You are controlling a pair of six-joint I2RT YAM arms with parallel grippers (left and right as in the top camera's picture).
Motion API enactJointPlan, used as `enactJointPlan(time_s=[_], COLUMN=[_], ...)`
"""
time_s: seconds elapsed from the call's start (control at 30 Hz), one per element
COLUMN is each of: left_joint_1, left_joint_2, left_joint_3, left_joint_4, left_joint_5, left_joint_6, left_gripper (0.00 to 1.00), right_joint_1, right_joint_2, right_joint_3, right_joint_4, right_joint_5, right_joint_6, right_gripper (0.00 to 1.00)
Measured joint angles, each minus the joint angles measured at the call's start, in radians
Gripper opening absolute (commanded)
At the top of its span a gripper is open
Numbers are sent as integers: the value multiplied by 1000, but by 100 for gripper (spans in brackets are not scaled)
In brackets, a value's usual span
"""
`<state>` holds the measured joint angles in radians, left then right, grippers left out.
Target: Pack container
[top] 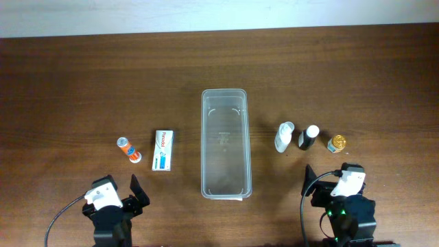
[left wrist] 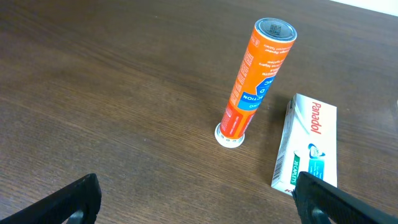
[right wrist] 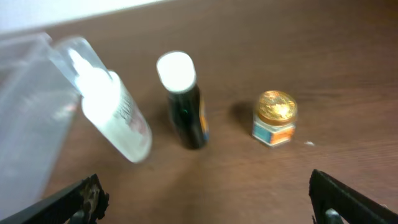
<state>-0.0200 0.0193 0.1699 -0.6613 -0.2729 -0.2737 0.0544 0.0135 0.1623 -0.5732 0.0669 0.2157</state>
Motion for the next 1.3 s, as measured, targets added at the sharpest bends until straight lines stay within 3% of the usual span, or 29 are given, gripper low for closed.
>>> enactJointPlan(time_s=[0.2,0.33,0.47,0.8,0.97,1.13,1.3], left_joint_1=[0,0,0,0,0,0,0], left_joint_2=[0,0,0,-3,-4,-4,-4], left_joint_3=[0,0,0,-1,-1,-1,-1], left_joint_4=[0,0,0,0,0,0,0], left_joint_5=[0,0,1,7,7,7,7], left_joint_6=[0,0,0,0,0,0,0], left_gripper=[99,99,99,99,99,99,99], right_joint_1=[0,0,0,0,0,4,56], right_joint_2=[0,10,102,704,970,1159,1355], right_joint_3=[-2,21,161,827,1154,1325,1367], right_joint_4=[126,117,59,-268,-334,-418,-552], right_joint_5=[-104,-152,-168,-191,-323,-378,-319], right_joint_6=[78,99,103,87,74,48,45], right_gripper=[98,98,98,98,98,95,96])
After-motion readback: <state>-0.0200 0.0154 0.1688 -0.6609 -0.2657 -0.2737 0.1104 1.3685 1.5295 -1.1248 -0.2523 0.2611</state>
